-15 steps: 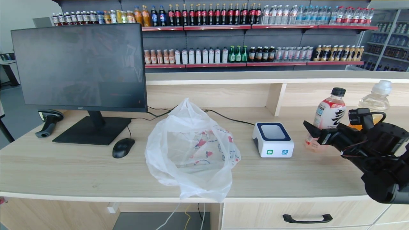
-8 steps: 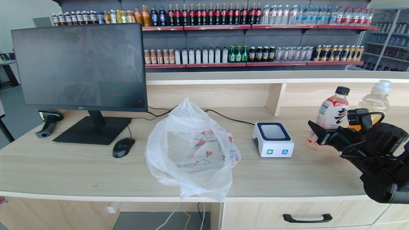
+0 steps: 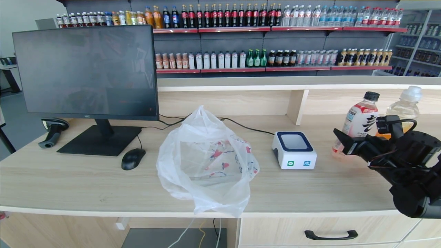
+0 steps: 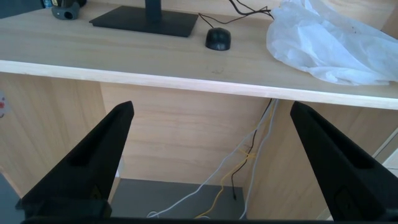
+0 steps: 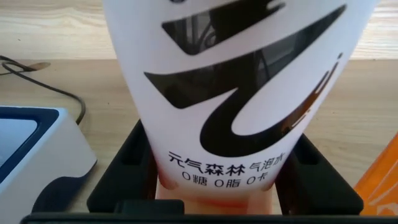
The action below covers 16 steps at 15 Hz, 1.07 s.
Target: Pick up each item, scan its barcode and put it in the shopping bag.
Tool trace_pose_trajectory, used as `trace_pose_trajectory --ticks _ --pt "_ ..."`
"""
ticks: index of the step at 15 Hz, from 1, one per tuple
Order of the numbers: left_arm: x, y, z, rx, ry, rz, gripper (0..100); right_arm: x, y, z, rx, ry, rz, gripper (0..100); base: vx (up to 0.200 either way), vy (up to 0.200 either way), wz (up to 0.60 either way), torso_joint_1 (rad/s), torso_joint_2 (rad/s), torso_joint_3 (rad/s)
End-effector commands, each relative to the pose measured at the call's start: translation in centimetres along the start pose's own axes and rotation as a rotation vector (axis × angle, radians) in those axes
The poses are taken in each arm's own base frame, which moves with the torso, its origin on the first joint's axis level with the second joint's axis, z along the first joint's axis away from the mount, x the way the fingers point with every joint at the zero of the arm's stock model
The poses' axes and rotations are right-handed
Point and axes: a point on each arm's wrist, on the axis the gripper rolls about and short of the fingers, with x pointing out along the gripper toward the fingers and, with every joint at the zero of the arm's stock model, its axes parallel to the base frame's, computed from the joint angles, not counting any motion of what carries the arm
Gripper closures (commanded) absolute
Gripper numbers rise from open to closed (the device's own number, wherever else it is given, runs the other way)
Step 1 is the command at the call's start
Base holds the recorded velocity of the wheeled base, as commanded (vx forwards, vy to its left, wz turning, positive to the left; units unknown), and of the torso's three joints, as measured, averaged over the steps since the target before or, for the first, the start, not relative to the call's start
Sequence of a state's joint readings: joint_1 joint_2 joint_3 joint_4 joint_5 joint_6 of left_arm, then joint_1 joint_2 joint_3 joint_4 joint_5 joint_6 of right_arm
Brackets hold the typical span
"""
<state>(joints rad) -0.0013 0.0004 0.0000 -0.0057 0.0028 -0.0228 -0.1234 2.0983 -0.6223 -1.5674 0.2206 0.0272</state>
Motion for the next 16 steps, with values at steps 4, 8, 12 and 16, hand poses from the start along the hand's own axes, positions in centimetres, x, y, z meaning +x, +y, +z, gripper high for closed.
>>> trace_pose_trajectory --ticks 4,8,12,16 --pt "0.0 0.0 0.0 0.000 -0.001 0.003 0 -1.1 0.3 2.2 -0.014 -0.051 0.001 100 0.000 0.000 0.00 0.000 0.00 0.000" --pt "0.0 0.0 0.0 0.000 -0.001 0.002 0 -2.7 0.7 3.1 -0.026 -0.050 0.000 100 0.000 0.000 0.00 0.000 0.00 0.000" --pt "0.0 0.0 0.0 0.000 -0.001 0.000 0 -5.6 2.0 4.6 -0.047 -0.058 0.030 100 0.000 0.000 0.00 0.000 0.00 0.000" --pt "0.0 0.0 0.0 0.000 -0.001 0.002 0 -8.6 3.8 5.9 -0.052 -0.071 0.074 100 0.000 0.000 0.00 0.000 0.00 0.000"
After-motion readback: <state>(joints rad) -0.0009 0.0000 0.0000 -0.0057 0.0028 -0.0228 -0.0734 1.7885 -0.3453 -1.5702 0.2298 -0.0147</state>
